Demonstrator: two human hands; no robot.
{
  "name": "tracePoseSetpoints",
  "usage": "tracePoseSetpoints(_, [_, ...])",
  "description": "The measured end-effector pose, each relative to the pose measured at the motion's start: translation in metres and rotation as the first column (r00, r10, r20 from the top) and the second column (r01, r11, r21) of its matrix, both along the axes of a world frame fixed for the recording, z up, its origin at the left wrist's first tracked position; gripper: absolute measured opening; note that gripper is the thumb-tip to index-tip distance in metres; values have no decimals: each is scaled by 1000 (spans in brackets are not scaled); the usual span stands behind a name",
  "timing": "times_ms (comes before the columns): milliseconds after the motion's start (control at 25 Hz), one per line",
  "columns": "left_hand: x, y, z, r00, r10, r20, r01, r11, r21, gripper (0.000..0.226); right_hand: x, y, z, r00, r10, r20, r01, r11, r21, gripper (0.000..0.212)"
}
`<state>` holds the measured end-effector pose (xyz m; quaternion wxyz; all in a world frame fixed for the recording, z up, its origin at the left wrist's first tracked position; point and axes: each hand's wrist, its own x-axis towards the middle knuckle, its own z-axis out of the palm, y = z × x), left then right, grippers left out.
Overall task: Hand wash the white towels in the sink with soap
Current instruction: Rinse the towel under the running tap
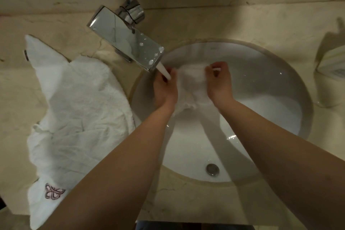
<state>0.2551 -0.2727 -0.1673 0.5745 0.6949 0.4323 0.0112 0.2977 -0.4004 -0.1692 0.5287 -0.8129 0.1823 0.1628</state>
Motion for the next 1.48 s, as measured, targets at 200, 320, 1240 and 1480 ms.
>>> tracePoseSetpoints(200, [-28, -8, -40, 875, -475, 98, 381, 798, 467, 43, -21, -3, -40, 747, 560, 358, -402, 810, -428, 45])
tracePoseSetpoints(320, [-27, -4, -52, 814, -580, -31, 497, 668, 554, 64, -23, -2, -58, 738, 590, 326, -454, 793, -407, 55])
tracePoseSetpoints(1240, [23, -16, -42, 961, -275, 25, 247, 897, 366, 72, 23, 27, -54, 981, 157, 114, -106, 927, -360, 64])
tracePoseSetpoints(1480, [22, -12, -28, 989, -145, 38, 141, 985, 97, 47, 11, 19, -29, 975, 221, -33, -224, 963, -152, 39])
